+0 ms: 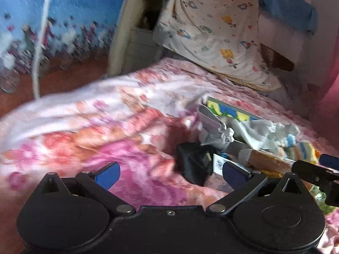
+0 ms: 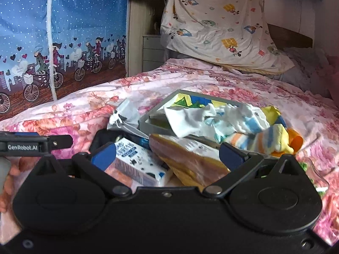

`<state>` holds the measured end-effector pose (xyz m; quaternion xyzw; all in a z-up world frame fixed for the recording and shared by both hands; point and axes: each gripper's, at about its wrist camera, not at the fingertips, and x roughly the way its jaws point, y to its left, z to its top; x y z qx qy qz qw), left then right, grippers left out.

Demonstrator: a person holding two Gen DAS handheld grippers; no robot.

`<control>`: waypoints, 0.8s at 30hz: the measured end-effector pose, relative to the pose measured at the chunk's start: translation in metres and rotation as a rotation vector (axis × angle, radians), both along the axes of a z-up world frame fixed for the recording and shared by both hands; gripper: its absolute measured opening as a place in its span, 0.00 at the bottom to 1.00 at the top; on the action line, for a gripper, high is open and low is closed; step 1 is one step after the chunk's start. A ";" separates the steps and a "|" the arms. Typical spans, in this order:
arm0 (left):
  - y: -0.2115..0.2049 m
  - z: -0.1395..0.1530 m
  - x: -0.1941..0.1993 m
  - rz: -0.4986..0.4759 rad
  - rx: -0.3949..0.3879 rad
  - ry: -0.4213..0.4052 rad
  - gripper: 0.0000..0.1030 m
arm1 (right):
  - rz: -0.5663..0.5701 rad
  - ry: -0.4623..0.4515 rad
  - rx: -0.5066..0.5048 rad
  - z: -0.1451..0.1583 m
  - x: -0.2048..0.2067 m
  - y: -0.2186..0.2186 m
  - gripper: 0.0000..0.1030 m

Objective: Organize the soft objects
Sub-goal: 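Move both tools back over the remaining pile of items, then grasp the black mask with the left gripper while the right gripper grasps the grey mask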

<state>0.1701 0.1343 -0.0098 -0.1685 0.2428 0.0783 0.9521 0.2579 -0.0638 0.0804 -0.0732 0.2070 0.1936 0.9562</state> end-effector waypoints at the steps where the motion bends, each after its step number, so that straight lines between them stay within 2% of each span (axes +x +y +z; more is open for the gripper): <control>1: 0.003 -0.004 0.006 -0.014 -0.023 0.010 0.99 | 0.008 0.012 0.007 0.001 0.004 0.002 0.99; 5: 0.011 -0.018 0.027 -0.063 -0.094 0.041 0.99 | 0.031 0.049 0.037 0.005 0.021 0.010 0.99; 11: 0.013 -0.022 0.035 -0.109 -0.131 0.024 0.98 | 0.031 0.087 0.041 0.007 0.045 0.025 0.99; 19: 0.023 -0.029 0.044 -0.132 -0.223 0.004 0.83 | 0.028 0.137 0.071 0.006 0.066 0.056 0.99; 24: 0.020 -0.029 0.050 -0.174 -0.228 -0.004 0.73 | 0.034 0.142 0.028 0.006 0.076 0.079 0.99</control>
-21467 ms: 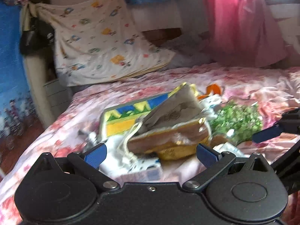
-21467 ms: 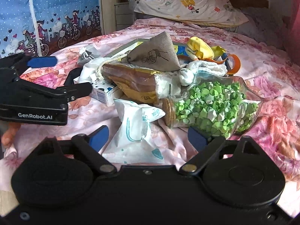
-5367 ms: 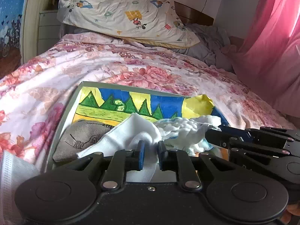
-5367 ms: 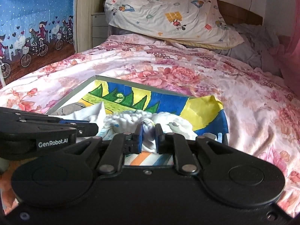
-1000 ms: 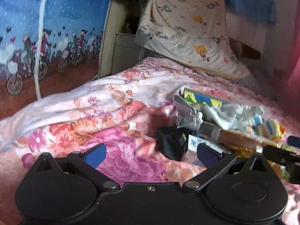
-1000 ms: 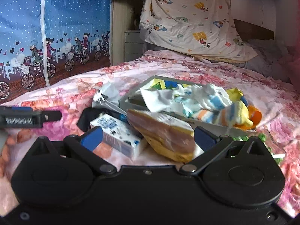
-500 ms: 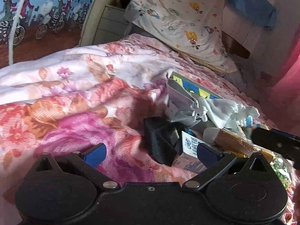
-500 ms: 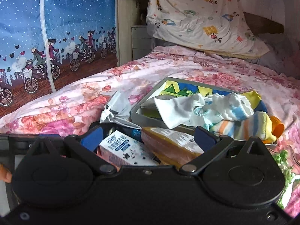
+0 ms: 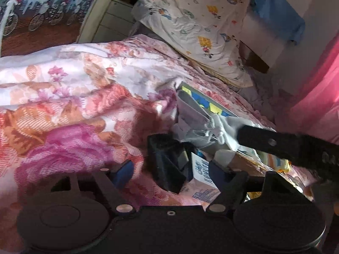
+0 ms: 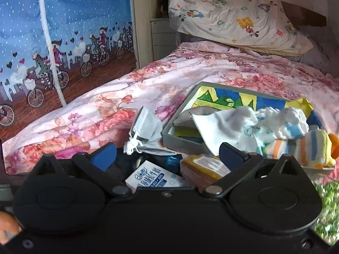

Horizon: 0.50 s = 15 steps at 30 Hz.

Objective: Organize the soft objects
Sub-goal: 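Grasp the black mask with the left gripper while the right gripper grasps the grey mask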

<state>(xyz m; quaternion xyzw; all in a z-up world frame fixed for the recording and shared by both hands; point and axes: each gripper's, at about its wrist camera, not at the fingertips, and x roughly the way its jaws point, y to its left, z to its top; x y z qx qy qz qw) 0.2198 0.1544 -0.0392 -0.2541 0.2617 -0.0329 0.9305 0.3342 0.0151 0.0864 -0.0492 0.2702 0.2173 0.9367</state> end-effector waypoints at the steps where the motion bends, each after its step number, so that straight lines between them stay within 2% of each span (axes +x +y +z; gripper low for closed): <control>1: -0.001 0.000 0.001 -0.008 0.002 0.002 0.72 | 0.004 0.002 -0.004 0.000 0.002 0.003 0.99; 7: 0.003 -0.005 0.007 -0.008 -0.030 0.044 0.54 | 0.014 0.003 -0.044 -0.001 0.007 0.021 0.98; 15: 0.008 -0.011 0.010 -0.015 -0.057 0.072 0.29 | 0.023 0.039 -0.043 -0.011 0.019 0.032 0.73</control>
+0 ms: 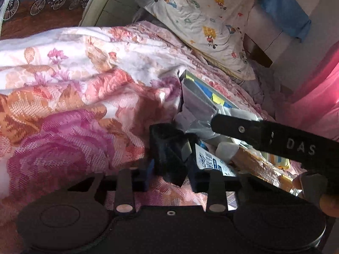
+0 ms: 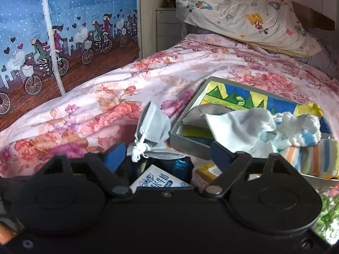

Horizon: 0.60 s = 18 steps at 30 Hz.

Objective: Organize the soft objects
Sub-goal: 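Grasp the black mask with the left gripper while the right gripper grasps the grey mask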

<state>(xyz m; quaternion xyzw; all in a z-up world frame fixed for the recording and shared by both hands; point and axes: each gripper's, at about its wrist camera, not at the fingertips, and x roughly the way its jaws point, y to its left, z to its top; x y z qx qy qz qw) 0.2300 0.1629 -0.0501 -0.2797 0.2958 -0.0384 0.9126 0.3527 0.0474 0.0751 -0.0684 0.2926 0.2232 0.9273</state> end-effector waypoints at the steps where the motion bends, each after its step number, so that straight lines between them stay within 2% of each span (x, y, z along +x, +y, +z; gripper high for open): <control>1: 0.000 -0.001 0.001 -0.002 -0.001 0.003 0.28 | 0.003 0.004 0.003 -0.001 0.001 0.002 0.72; 12: 0.002 -0.006 0.005 0.000 -0.018 0.035 0.05 | 0.013 0.049 0.015 -0.011 0.015 0.023 0.46; 14: 0.003 -0.006 0.005 0.002 -0.024 0.037 0.01 | 0.014 0.049 0.011 -0.013 0.016 0.026 0.34; 18: 0.003 -0.006 0.004 0.006 -0.023 0.034 0.00 | 0.023 0.047 -0.007 -0.014 0.018 0.033 0.25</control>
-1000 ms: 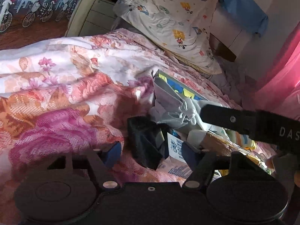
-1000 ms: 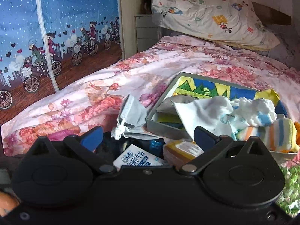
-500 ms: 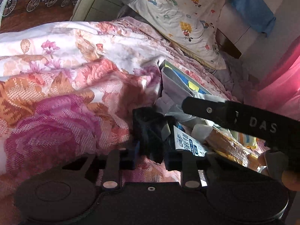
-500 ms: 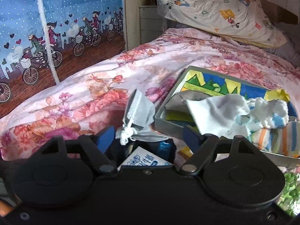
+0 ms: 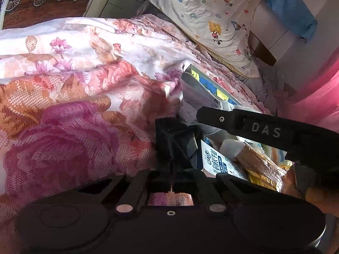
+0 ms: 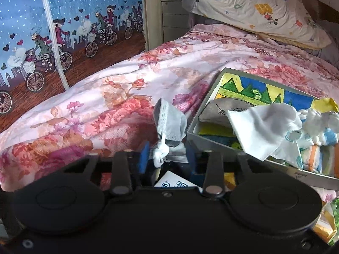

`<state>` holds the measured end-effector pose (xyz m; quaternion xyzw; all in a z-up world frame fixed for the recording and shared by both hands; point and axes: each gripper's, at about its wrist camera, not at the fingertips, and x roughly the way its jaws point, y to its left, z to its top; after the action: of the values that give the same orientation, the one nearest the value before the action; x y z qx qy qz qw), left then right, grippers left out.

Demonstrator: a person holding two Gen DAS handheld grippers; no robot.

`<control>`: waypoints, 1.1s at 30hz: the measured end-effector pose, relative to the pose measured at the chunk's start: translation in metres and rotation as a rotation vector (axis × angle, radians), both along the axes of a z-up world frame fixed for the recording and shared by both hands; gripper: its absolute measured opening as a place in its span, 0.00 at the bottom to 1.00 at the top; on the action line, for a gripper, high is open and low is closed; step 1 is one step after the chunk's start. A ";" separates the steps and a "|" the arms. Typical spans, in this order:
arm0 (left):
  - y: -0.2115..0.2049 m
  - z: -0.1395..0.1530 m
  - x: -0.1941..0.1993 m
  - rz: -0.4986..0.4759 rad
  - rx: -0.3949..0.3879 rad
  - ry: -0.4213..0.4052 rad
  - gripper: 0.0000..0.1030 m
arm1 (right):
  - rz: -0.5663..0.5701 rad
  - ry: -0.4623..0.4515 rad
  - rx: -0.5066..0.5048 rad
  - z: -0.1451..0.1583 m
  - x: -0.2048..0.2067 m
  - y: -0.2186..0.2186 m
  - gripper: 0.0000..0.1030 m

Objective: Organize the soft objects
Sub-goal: 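Grasp the black mask with the left gripper while the right gripper grasps the grey mask, then carry the black mask and grey mask onto the dinosaur drawing frame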

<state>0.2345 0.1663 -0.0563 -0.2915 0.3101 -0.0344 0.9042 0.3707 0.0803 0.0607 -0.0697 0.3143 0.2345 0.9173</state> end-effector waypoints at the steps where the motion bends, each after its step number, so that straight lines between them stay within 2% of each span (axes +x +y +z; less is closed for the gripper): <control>1: 0.000 0.001 0.000 0.000 0.005 -0.003 0.00 | 0.002 -0.004 -0.002 0.000 0.000 0.001 0.22; 5: -0.002 0.007 -0.004 0.026 0.033 -0.025 0.00 | 0.011 -0.016 -0.012 0.000 -0.001 0.004 0.09; 8: 0.002 0.011 -0.007 0.076 0.037 -0.023 0.00 | 0.013 -0.046 -0.029 0.001 -0.003 0.003 0.04; 14: 0.012 0.018 -0.012 0.176 0.070 -0.021 0.00 | 0.021 -0.097 -0.032 0.008 -0.010 -0.004 0.03; 21: 0.020 0.029 -0.022 0.251 0.078 -0.086 0.00 | 0.037 -0.146 -0.021 0.021 -0.020 -0.008 0.02; 28: 0.017 0.045 -0.035 0.341 0.189 -0.183 0.00 | 0.036 -0.179 -0.024 0.029 -0.026 -0.012 0.02; 33: 0.016 0.053 -0.037 0.349 0.225 -0.214 0.00 | 0.039 -0.213 -0.044 0.034 -0.030 -0.015 0.02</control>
<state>0.1974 0.1823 -0.0032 -0.2329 0.1592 0.1268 0.9510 0.3406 0.0652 0.0945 -0.1204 0.2186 0.2366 0.9390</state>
